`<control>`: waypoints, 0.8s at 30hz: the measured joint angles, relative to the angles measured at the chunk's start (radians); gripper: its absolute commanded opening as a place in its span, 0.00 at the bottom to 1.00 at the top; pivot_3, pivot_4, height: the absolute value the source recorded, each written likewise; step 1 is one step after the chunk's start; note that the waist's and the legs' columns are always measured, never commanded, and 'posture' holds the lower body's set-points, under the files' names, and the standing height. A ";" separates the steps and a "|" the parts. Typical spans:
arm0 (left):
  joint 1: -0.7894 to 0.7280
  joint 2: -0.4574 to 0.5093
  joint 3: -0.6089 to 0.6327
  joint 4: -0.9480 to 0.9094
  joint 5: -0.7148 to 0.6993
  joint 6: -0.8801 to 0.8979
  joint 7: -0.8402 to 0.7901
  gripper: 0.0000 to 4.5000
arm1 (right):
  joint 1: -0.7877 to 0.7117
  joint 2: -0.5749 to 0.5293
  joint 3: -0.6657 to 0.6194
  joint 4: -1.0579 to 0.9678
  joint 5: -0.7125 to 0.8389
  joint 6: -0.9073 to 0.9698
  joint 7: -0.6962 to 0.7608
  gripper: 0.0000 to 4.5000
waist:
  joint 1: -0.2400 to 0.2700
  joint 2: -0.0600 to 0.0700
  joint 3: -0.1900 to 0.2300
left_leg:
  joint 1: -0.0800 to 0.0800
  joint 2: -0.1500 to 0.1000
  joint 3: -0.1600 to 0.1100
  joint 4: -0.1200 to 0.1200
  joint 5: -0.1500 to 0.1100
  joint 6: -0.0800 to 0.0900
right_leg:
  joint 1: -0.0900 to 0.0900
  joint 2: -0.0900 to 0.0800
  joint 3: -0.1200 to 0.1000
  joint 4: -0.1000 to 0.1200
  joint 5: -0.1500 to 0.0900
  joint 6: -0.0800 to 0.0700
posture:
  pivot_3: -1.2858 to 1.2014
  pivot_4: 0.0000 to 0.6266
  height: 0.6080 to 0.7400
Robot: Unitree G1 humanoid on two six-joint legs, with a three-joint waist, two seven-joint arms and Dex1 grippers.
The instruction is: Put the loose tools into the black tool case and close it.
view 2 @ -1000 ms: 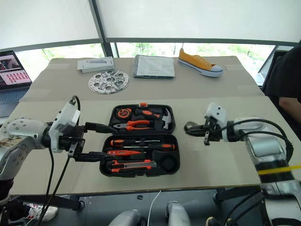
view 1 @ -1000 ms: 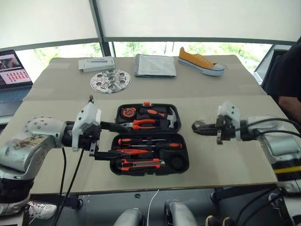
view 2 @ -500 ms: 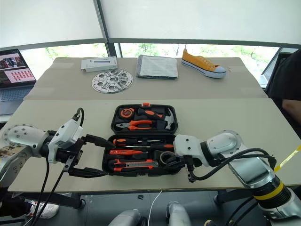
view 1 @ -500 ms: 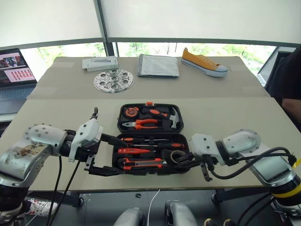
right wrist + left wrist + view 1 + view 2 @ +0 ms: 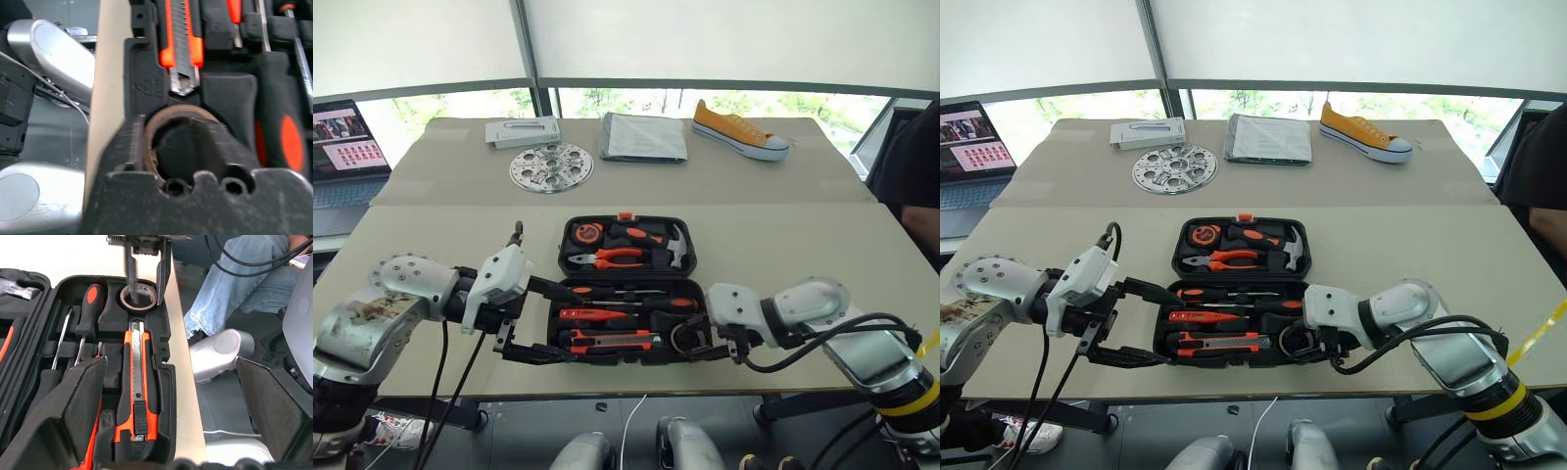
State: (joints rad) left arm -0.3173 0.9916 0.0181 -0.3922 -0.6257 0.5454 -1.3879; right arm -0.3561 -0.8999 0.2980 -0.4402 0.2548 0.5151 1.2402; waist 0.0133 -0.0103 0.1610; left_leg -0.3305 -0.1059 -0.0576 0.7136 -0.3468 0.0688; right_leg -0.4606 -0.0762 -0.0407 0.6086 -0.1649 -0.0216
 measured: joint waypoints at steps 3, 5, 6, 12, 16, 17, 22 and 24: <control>0.000 -0.002 -0.003 0.016 0.008 -0.005 0.002 1.00 | 0.022 -0.002 -0.004 -0.046 0.047 0.035 0.014 0.90 | -0.002 0.000 0.000 | 0.000 0.000 0.000 0.000 0.000 0.000 | 0.000 0.000 0.000 0.000 0.000 0.000 | 0.52 0.24 1.00; 0.000 -0.008 -0.004 0.018 0.020 -0.009 0.011 1.00 | 0.022 -0.007 -0.040 -0.068 0.085 0.061 0.011 0.90 | -0.005 0.000 0.000 | 0.000 0.000 0.000 0.001 0.000 0.000 | 0.000 0.000 0.001 0.000 0.000 0.000 | 0.52 0.24 1.00; 0.000 -0.012 -0.003 0.025 0.028 -0.010 0.024 1.00 | 0.018 -0.010 -0.070 -0.071 0.104 0.077 -0.001 0.90 | -0.004 0.000 0.000 | 0.000 0.000 0.000 0.001 0.000 0.000 | 0.001 0.000 0.001 0.000 0.000 0.000 | 0.52 0.24 1.00; 0.049 -0.019 0.063 0.184 0.098 -0.046 0.133 0.85 | 0.009 0.001 -0.276 0.040 0.178 0.154 -0.107 0.58 | -0.002 0.000 0.000 | 0.001 0.000 0.000 0.000 0.000 0.000 | 0.000 0.000 0.001 0.001 0.000 0.000 | 0.52 0.24 1.00; 0.143 -0.015 0.104 0.379 0.222 -0.171 0.198 0.49 | 0.044 -0.003 -0.351 0.231 0.130 0.081 -0.160 0.26 | -0.002 0.000 0.000 | 0.001 0.000 0.001 -0.002 0.000 0.000 | -0.001 0.001 0.001 0.000 0.000 0.000 | 0.52 0.24 1.00; 0.146 -0.017 0.103 0.398 0.237 -0.180 0.205 0.41 | 0.051 -0.002 -0.350 0.260 0.116 0.065 -0.164 0.18 | -0.002 0.000 0.000 | 0.001 0.000 0.001 -0.002 0.000 0.000 | -0.001 0.000 0.000 0.000 0.000 0.000 | 0.52 0.24 1.00; 0.114 -0.082 0.043 0.461 0.330 -0.288 0.242 0.00 | 0.025 0.053 -0.270 0.432 0.016 -0.107 -0.163 0.00 | 0.000 0.000 0.000 | 0.001 -0.001 0.001 0.000 0.000 0.000 | 0.001 -0.001 0.001 0.001 0.000 0.000 | 0.52 0.24 1.00; 0.094 -0.121 0.007 0.473 0.350 -0.298 0.252 0.00 | 0.010 0.077 -0.238 0.472 -0.016 -0.152 -0.163 0.00 | -0.002 0.000 0.000 | 0.001 0.000 0.002 0.000 0.000 0.000 | 0.000 0.000 0.001 0.001 0.000 0.000 | 0.52 0.24 1.00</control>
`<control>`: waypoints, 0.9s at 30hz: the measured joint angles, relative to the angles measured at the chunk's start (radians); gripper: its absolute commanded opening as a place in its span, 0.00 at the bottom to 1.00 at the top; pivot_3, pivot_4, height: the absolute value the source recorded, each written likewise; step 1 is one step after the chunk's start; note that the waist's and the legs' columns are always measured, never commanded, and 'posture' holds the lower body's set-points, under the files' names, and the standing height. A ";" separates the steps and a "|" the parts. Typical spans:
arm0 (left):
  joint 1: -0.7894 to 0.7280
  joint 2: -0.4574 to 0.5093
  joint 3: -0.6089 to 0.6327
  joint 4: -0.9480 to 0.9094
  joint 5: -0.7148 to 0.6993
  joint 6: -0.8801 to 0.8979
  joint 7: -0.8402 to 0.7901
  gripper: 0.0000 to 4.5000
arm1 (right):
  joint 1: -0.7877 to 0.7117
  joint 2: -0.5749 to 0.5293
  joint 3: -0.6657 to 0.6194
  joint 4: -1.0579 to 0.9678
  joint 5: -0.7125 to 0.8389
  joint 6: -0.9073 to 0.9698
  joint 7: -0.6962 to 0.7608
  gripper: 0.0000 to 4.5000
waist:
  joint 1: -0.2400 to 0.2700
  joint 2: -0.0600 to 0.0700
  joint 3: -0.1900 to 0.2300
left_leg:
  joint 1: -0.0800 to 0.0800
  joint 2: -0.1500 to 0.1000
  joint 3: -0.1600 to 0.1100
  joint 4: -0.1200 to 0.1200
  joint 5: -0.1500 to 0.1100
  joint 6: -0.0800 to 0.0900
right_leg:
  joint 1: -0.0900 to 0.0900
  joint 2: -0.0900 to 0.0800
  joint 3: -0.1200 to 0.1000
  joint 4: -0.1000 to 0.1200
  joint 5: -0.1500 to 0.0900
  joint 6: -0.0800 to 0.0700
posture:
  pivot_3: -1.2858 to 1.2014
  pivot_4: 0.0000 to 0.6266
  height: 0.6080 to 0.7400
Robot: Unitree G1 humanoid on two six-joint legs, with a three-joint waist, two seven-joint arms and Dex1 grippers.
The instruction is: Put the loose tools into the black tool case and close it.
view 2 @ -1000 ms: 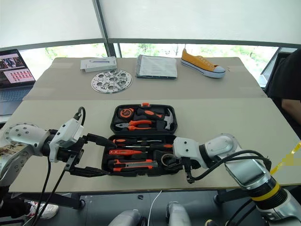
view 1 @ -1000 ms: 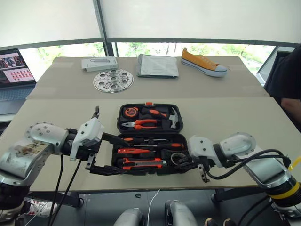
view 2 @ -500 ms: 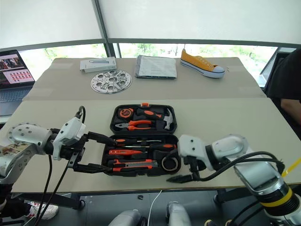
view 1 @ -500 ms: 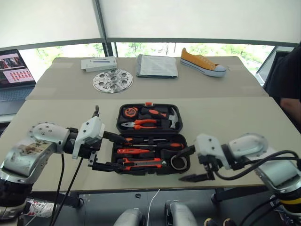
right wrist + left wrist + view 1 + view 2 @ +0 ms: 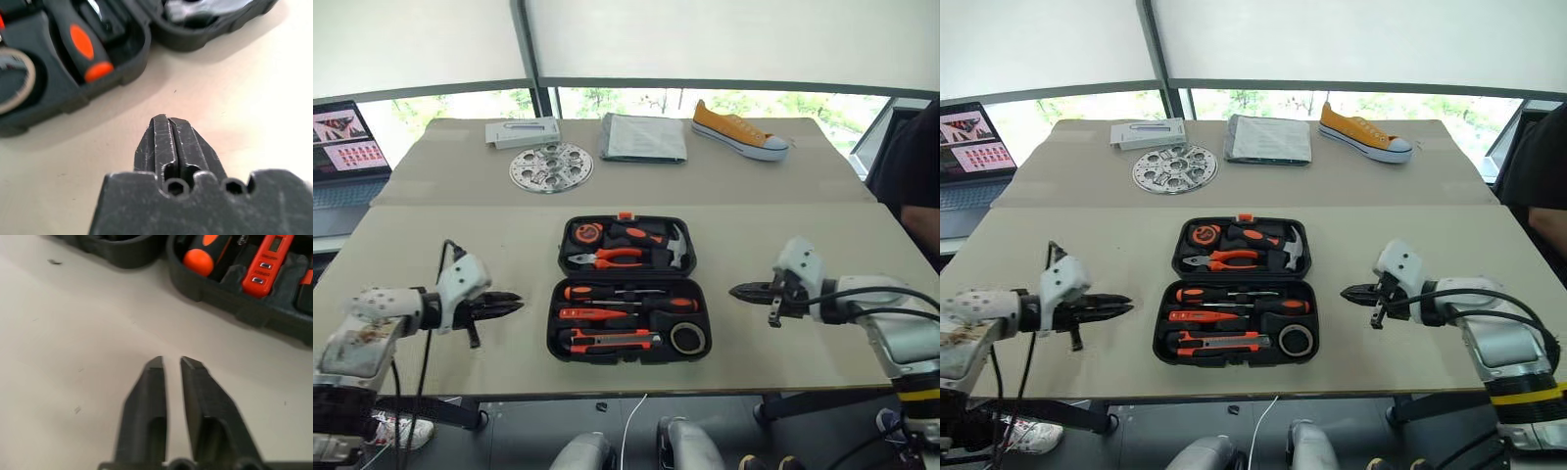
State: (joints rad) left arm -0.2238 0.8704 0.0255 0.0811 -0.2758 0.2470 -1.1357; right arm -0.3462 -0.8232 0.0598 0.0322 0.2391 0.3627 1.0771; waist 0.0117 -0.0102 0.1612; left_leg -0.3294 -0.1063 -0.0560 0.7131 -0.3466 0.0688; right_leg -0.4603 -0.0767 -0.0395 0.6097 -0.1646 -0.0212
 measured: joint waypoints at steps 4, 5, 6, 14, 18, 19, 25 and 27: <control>-0.038 -0.044 -0.048 0.002 0.019 0.001 0.012 0.00 | -0.040 0.041 0.074 0.058 -0.067 -0.093 0.004 0.00 | -0.004 0.000 0.000 | 0.000 0.000 0.000 0.000 0.000 0.000 | -0.001 0.000 0.000 0.001 0.000 0.000 | 0.52 0.24 1.00; -0.040 -0.048 -0.051 -0.005 0.019 0.002 0.011 0.00 | -0.042 0.044 0.084 0.061 -0.074 -0.106 0.005 0.00 | -0.005 0.000 0.000 | 0.000 0.000 0.000 0.000 0.000 0.000 | -0.001 0.000 0.000 0.001 0.000 0.000 | 0.52 0.24 1.00; -0.041 -0.051 -0.053 -0.011 0.018 0.005 0.008 0.00 | -0.043 0.047 0.090 0.065 -0.080 -0.118 0.010 0.00 | -0.006 0.000 0.000 | 0.000 0.000 0.000 0.000 0.000 0.000 | -0.001 0.000 0.000 0.000 0.000 0.000 | 0.52 0.24 1.00; -0.007 -0.048 -0.066 -0.097 -0.001 0.061 -0.042 0.00 | 0.041 0.027 0.090 -0.053 -0.046 -0.136 0.106 0.00 | 0.002 0.000 0.000 | -0.002 0.000 -0.001 0.000 0.000 0.000 | -0.002 0.000 0.000 0.000 0.000 0.000 | 0.52 0.24 1.00; 0.019 -0.033 -0.057 -0.127 -0.001 0.075 -0.056 0.00 | 0.093 0.006 0.083 -0.122 -0.019 -0.104 0.143 0.00 | 0.000 0.000 0.000 | -0.002 0.000 -0.001 0.000 0.000 0.000 | -0.002 0.000 0.000 0.000 0.000 0.000 | 0.52 0.24 1.00; 0.031 -0.028 -0.058 -0.139 -0.001 0.081 -0.061 0.00 | 0.100 0.005 0.083 -0.137 -0.018 -0.097 0.147 0.00 | 0.000 0.000 0.000 | -0.002 0.000 -0.001 0.001 0.000 0.000 | -0.002 0.000 0.000 0.000 0.000 0.000 | 0.52 0.24 1.00; 0.091 -0.026 -0.066 -0.201 -0.003 0.086 -0.075 0.00 | 0.138 -0.006 0.079 -0.193 -0.037 -0.095 0.102 0.00 | 0.000 0.000 0.000 | -0.001 0.000 -0.001 0.001 0.000 0.000 | -0.001 0.001 0.000 0.000 0.000 0.000 | 0.52 0.24 1.00; 0.118 -0.011 -0.049 -0.221 -0.019 0.106 -0.074 0.00 | 0.151 -0.019 0.068 -0.190 -0.059 -0.090 0.060 0.00 | 0.000 0.000 0.000 | -0.001 0.000 -0.001 0.001 0.000 0.000 | -0.001 0.001 0.000 0.000 0.000 0.000 | 0.52 0.24 1.00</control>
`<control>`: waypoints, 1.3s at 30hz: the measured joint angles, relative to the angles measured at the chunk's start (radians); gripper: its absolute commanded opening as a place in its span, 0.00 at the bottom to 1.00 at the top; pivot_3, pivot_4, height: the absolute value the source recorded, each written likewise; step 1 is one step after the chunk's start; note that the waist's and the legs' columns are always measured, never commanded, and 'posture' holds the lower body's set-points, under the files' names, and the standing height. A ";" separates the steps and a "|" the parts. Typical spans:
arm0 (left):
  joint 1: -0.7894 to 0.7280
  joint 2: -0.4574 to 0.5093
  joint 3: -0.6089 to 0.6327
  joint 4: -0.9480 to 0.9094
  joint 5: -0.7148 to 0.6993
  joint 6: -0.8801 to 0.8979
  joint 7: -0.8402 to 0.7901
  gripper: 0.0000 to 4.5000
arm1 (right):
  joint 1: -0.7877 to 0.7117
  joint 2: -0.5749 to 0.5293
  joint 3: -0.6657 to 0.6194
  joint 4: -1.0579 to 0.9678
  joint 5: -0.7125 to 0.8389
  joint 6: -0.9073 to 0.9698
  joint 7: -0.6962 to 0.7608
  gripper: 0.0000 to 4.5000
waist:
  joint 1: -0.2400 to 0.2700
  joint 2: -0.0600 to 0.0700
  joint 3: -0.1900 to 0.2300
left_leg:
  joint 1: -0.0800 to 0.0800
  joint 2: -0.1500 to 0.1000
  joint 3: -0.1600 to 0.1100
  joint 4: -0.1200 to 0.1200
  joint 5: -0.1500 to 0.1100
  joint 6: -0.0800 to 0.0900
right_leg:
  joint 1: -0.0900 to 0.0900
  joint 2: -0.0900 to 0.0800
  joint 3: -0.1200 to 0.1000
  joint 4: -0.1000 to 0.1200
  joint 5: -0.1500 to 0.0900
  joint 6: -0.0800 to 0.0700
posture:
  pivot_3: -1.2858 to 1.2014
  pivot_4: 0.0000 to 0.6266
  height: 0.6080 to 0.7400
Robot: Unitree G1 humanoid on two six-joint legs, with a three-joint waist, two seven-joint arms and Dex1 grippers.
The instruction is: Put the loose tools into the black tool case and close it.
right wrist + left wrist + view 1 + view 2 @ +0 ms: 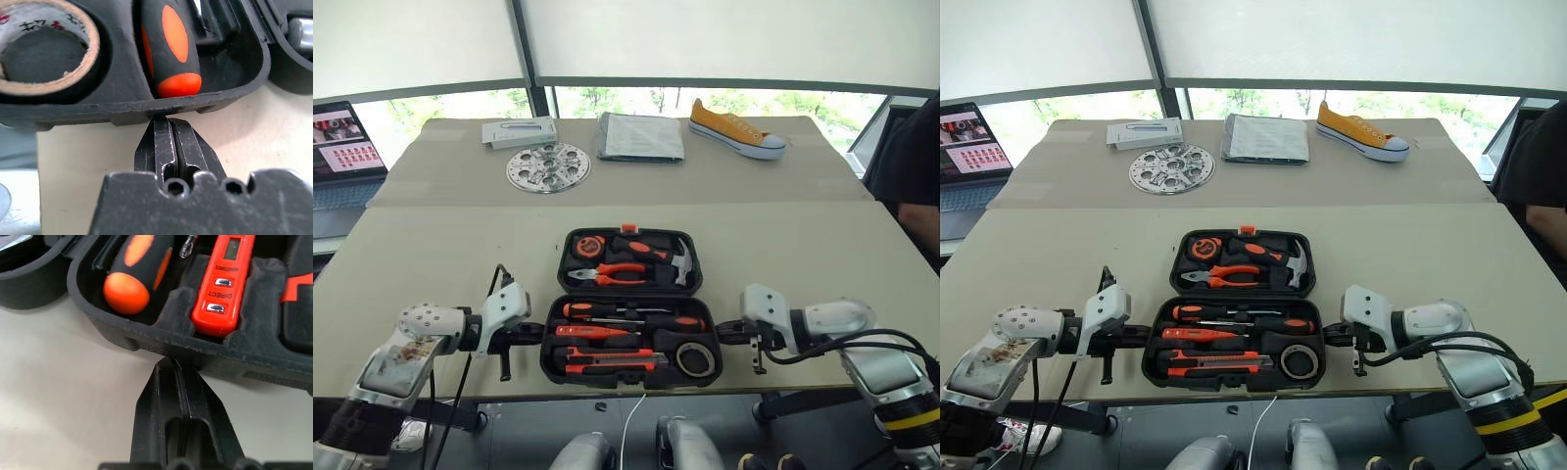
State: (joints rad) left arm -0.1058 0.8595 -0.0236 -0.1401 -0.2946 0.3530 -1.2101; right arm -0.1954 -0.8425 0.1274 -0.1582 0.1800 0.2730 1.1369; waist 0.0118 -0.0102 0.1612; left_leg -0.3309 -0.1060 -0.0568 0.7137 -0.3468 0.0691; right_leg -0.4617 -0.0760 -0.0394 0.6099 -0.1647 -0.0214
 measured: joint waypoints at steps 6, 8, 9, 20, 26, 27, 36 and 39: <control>0.003 0.071 0.088 0.097 -0.029 0.068 0.010 0.43 | 0.038 -0.094 -0.145 0.029 0.035 0.127 -0.048 0.34 | 0.004 0.000 0.000 | 0.000 0.000 0.000 0.000 0.000 0.000 | 0.001 0.000 0.000 0.000 0.000 0.000 | 0.52 0.24 1.00; -0.046 0.074 0.114 0.163 -0.035 0.112 0.035 0.59 | 0.029 -0.107 -0.181 0.036 0.042 0.162 -0.050 0.49 | 0.002 0.000 0.000 | 0.001 0.000 0.000 0.000 0.000 0.000 | 0.001 0.000 0.000 0.000 0.000 0.000 | 0.52 0.24 1.00; -0.163 0.028 0.133 0.240 -0.069 0.234 0.093 0.62 | -0.021 -0.084 -0.196 0.057 0.085 0.256 -0.074 0.54 | 0.002 0.000 0.001 | 0.003 0.000 0.000 0.001 0.000 0.000 | 0.004 0.000 0.000 0.002 0.000 0.000 | 0.52 0.24 1.00; -0.537 -0.181 0.111 0.381 -0.197 0.734 0.306 0.77 | -0.392 0.170 -0.153 0.153 0.235 0.726 -0.288 0.84 | -0.011 -0.004 0.001 | -0.006 -0.002 0.000 0.002 0.001 -0.001 | -0.007 0.000 -0.001 0.003 0.004 0.000 | 0.52 0.24 1.00; -0.577 -0.246 0.064 0.458 -0.170 0.697 0.347 0.77 | -0.506 0.264 -0.127 0.320 0.213 0.758 -0.382 0.84 | -0.016 -0.004 0.001 | -0.005 -0.002 0.000 0.004 0.002 -0.003 | -0.006 0.000 -0.001 0.002 0.004 -0.001 | 0.52 0.24 1.00; -0.589 -0.256 0.065 0.476 -0.166 0.692 0.359 0.72 | -0.514 0.267 -0.123 0.341 0.205 0.755 -0.385 0.85 | -0.014 -0.004 0.001 | -0.005 -0.002 0.000 0.005 0.002 -0.003 | -0.006 0.000 0.000 0.002 0.004 -0.001 | 0.52 0.24 1.00; -0.628 -0.270 0.093 0.523 -0.157 0.653 0.386 0.06 | -0.534 0.286 -0.059 0.367 0.178 0.718 -0.376 0.22 | -0.017 -0.003 0.000 | -0.004 -0.002 0.000 0.007 0.002 -0.003 | -0.005 -0.001 0.000 0.003 0.005 -0.001 | 0.52 0.24 1.00; -0.628 -0.271 0.101 0.531 -0.158 0.656 0.391 0.00 | -0.538 0.288 -0.058 0.367 0.169 0.707 -0.377 0.02 | -0.018 -0.003 -0.002 | -0.003 -0.002 0.000 0.007 0.002 -0.003 | -0.003 0.000 0.000 0.003 0.005 -0.001 | 0.52 0.24 1.00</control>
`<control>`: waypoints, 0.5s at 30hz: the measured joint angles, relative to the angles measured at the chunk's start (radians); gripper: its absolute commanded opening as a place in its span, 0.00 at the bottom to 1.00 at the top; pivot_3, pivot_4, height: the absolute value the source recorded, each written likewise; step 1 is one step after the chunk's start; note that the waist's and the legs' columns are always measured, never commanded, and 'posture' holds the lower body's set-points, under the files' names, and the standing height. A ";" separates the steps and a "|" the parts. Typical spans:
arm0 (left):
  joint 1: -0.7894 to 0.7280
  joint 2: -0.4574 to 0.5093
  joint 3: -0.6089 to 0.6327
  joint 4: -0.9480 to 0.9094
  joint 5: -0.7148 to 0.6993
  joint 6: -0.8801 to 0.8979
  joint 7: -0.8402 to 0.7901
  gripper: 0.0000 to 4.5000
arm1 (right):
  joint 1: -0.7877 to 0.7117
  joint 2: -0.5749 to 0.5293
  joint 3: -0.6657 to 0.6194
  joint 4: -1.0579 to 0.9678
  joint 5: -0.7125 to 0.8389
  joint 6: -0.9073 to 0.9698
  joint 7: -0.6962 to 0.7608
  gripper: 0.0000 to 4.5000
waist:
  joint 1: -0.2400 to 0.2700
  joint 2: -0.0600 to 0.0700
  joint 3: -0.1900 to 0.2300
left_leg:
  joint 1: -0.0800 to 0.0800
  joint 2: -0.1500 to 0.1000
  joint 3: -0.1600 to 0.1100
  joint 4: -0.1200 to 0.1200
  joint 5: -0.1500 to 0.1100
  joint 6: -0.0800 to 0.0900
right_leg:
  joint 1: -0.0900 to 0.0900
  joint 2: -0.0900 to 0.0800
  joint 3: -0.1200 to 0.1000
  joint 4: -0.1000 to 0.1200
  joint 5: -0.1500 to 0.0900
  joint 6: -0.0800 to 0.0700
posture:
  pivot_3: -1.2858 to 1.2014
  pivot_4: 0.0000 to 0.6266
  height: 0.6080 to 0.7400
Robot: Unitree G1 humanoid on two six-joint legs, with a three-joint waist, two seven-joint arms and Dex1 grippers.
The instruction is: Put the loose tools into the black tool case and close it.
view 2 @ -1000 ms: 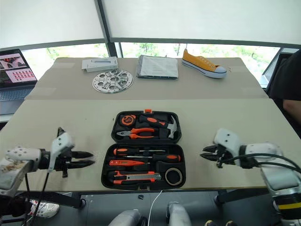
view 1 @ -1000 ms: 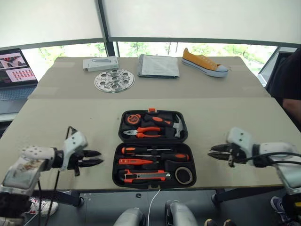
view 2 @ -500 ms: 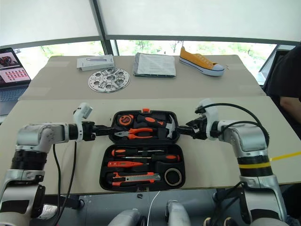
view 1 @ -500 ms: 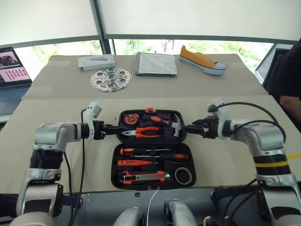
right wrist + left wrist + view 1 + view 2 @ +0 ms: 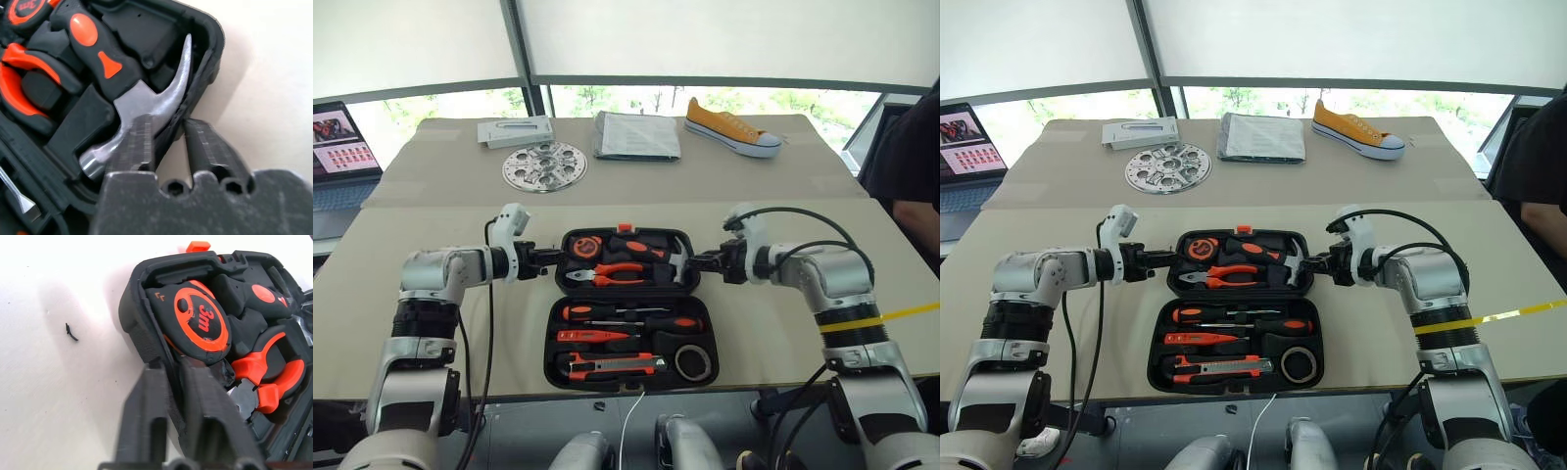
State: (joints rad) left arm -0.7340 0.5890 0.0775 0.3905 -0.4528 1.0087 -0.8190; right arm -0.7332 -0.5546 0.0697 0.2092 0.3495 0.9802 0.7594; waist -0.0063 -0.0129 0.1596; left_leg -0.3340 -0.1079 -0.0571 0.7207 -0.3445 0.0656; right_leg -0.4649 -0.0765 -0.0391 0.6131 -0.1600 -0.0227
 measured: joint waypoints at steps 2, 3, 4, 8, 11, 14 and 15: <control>0.001 0.000 0.001 0.000 0.001 0.000 0.002 0.00 | 0.000 0.003 0.000 0.002 -0.004 -0.005 0.000 0.00 | -0.002 0.000 -0.001 | 0.002 0.000 0.000 0.000 0.000 0.000 | 0.002 0.000 0.000 0.000 0.000 0.000 | 0.52 0.24 1.00; 0.002 0.000 0.002 0.000 0.001 -0.001 0.002 0.00 | 0.000 0.004 0.000 0.003 -0.005 -0.007 0.000 0.00 | -0.002 0.000 -0.001 | 0.002 0.000 0.000 0.000 0.000 0.000 | 0.002 0.000 0.000 0.000 0.000 0.000 | 0.52 0.24 1.00; 0.003 0.000 0.003 0.000 0.001 -0.001 0.002 0.00 | 0.000 0.005 0.000 0.005 -0.007 -0.008 0.000 0.00 | -0.002 0.000 -0.001 | 0.002 0.000 0.000 0.000 0.000 0.000 | 0.002 0.000 0.001 0.000 0.000 0.000 | 0.52 0.24 1.00; 0.015 0.001 0.012 -0.009 0.000 -0.005 0.002 0.00 | -0.001 0.015 -0.004 0.009 -0.013 -0.014 -0.007 0.00 | -0.005 0.000 -0.001 | 0.003 0.000 0.000 0.000 0.000 0.000 | 0.002 0.000 0.001 0.000 0.000 0.000 | 0.52 0.24 1.00; 0.036 0.002 0.020 -0.034 0.001 -0.020 0.002 0.00 | -0.001 0.025 -0.012 0.009 -0.013 -0.017 -0.015 0.00 | -0.006 0.000 -0.001 | 0.003 0.000 0.000 0.000 0.000 0.000 | 0.002 0.000 0.001 0.000 0.000 0.000 | 0.52 0.24 1.00; 0.083 -0.004 0.030 -0.092 0.015 -0.116 0.003 0.00 | 0.011 0.036 -0.017 -0.007 -0.027 -0.080 -0.041 0.00 | -0.006 0.000 -0.001 | 0.002 0.000 0.000 0.000 0.000 0.000 | 0.001 0.000 0.001 0.000 0.000 0.000 | 0.52 0.24 1.00; 0.095 -0.016 0.034 -0.108 0.023 -0.175 0.011 0.00 | 0.021 0.038 -0.014 -0.019 -0.053 -0.143 -0.055 0.00 | -0.004 0.000 -0.001 | 0.001 0.000 0.000 0.000 0.000 0.000 | 0.000 0.000 0.001 0.000 0.000 0.000 | 0.52 0.24 1.00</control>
State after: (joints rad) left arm -0.6394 0.5727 0.1116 0.2824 -0.4299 0.8335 -0.8075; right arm -0.7127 -0.5166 0.0560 0.1900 0.2965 0.8373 0.7041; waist -0.0106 -0.0128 0.1586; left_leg -0.3332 -0.1079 -0.0570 0.7207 -0.3445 0.0655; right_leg -0.4646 -0.0764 -0.0382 0.6133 -0.1599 -0.0228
